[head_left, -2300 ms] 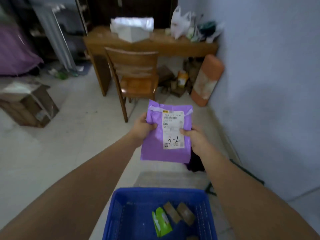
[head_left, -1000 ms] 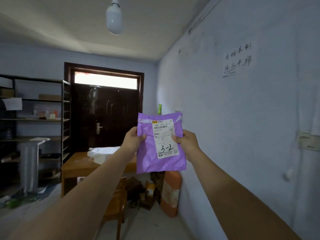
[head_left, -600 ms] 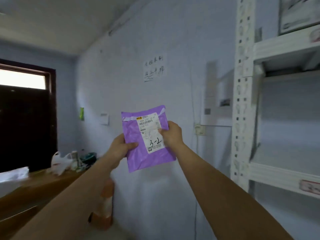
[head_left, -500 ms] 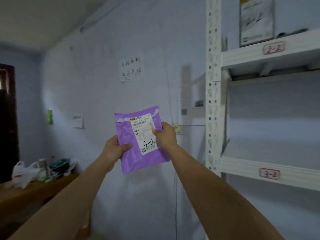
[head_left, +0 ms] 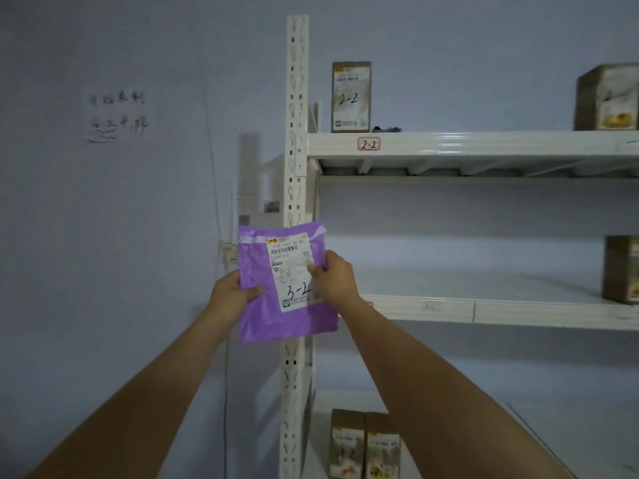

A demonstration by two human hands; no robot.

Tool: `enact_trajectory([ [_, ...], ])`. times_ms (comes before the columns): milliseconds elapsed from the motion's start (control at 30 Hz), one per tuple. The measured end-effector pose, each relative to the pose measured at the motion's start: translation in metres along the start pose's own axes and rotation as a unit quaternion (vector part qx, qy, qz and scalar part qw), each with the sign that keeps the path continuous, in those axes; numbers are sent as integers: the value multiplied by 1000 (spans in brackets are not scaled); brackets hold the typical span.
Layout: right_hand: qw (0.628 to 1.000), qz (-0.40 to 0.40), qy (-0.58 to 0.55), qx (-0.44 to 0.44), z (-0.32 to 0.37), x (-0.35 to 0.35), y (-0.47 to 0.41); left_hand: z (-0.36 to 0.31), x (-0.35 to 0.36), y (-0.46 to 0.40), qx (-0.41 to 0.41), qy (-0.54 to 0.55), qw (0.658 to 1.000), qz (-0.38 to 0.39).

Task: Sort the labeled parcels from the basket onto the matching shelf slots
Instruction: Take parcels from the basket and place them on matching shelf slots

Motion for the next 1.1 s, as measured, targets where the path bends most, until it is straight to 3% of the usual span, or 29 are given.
enact_trajectory([
  [200,998,-57,11,23,-23,-77,6,-16,72,0,8,30,999,41],
  [567,998,-56,-9,38,-91,-161,-33,-32,184,-10,10,29,998,58],
  [867,998,-38,-40,40,-131,-169,-68,-15,222,-29,-8,39,999,26],
  [1100,992,-11,-96,84,-151,-147,-85,4,206,-53,-24,13,1000,-7],
])
Point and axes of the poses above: each hand's wrist, its own y-axis away from the middle knuckle, its own x-axis out of the palm, z = x × y, the point moved 4 cm from there along -y, towards the middle knuckle, and after that the axes turned 6 degrees about x, right-handed, at the moved point
